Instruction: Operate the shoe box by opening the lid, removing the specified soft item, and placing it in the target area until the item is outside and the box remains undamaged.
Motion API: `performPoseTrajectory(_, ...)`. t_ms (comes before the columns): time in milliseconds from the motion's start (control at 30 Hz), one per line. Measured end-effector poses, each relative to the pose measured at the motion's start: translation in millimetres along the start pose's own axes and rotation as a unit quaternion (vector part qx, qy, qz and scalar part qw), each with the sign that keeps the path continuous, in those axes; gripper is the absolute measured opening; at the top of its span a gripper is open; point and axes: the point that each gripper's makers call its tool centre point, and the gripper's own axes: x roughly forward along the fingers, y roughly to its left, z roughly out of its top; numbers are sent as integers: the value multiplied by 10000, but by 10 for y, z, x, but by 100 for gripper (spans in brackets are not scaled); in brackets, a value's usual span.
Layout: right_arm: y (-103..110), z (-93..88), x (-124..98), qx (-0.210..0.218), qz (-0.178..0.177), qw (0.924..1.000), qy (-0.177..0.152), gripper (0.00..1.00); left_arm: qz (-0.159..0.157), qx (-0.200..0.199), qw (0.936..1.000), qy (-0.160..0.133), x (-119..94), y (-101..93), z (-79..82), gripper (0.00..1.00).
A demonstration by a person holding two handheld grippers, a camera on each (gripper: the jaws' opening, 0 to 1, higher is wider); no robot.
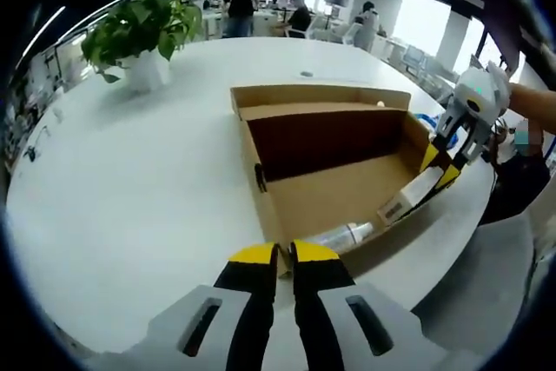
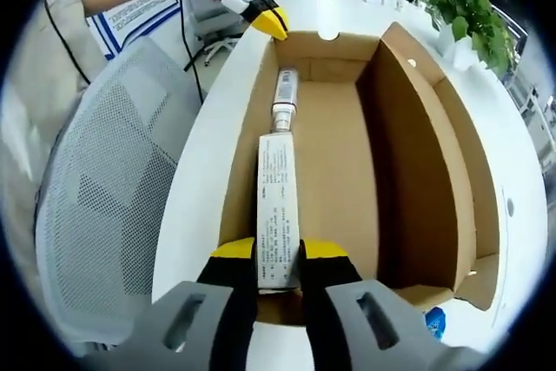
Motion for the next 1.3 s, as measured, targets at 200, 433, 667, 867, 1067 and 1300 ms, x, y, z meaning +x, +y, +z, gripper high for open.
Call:
performPoseTrajectory(200, -31, 30, -90, -65, -145, 9999, -19, 15, -5, -1, 10000, 5, -5, -3, -3, 3)
performPoseTrajectory(433, -18, 77, -210, -144, -247, 9995, -100, 15, 5, 36, 10000, 32, -5, 2, -6, 3)
performPoseTrajectory(667, -9, 196, -392, -284, -444, 9983, -252, 14, 6, 62, 10000, 67, -7, 3, -10, 3)
performPoseTrajectory(867, -50, 259, -558, -322, -622, 9968, -386, 15, 6, 32, 10000, 77, -9, 1, -14, 3)
performPoseTrajectory(1067, -87, 326, -739, -306, -749, 9951, -565, 14, 28, 31, 10000, 90, -9, 1, -11, 3)
performPoseTrajectory(1300, -147, 356, -962, -358, -949, 9925, -684, 14, 34, -21, 9999, 99, -7, 9, -12, 3)
